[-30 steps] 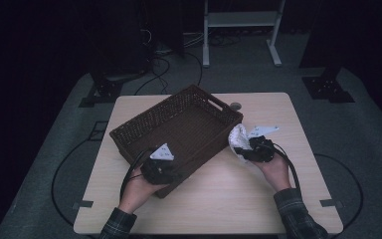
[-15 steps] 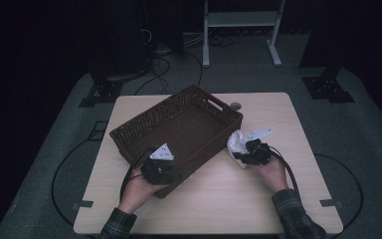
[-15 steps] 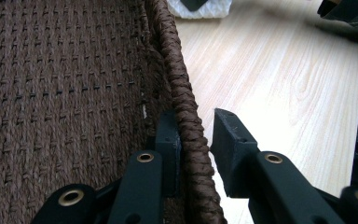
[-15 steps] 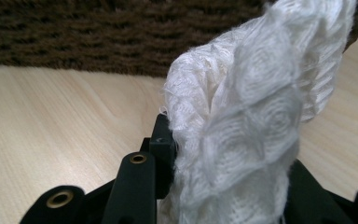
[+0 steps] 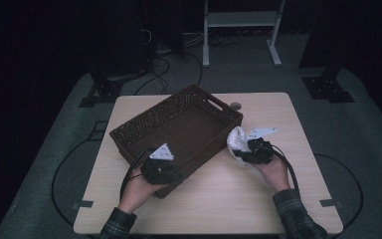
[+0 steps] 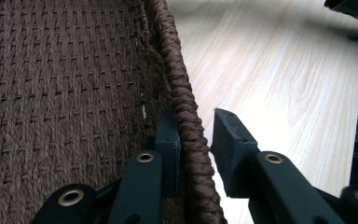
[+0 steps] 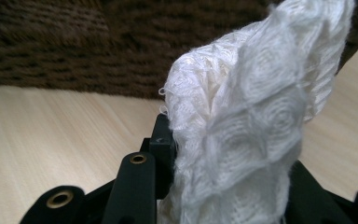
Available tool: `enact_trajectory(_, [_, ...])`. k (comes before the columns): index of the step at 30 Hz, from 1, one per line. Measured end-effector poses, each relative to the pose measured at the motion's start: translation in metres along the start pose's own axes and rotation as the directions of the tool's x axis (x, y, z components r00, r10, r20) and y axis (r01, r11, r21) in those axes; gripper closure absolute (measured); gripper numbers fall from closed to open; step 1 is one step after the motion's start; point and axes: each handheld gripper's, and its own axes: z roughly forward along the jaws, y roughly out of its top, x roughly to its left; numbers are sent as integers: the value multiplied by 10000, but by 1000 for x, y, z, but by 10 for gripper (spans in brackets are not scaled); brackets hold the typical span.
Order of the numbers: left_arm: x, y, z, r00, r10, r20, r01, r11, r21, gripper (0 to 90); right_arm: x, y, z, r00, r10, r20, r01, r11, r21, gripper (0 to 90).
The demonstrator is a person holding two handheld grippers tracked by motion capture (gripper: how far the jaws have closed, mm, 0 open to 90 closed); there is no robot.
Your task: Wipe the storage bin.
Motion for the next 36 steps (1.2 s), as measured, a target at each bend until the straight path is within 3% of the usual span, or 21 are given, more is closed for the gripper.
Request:
enact_trajectory(9, [0,0,0,10000,0,5,0,10000,2,711,8,13,-21,9996,-298,7,298,9974,-655,660])
enact_trajectory(15, [0,0,0,10000,0,9,0,10000,1,711,13,15,-23,9987,-493,-105,483,9957,-795,660])
enact_trajectory(28, [0,0,0,10000,-19,19,19,10000,-12,711,12,8,-4,9985,-448,-317,440,9987,-263,661])
enact_trajectory(36, [0,0,0,10000,-55,32,55,10000,-51,709,9,-1,12,9990,-151,-430,163,9995,278,663])
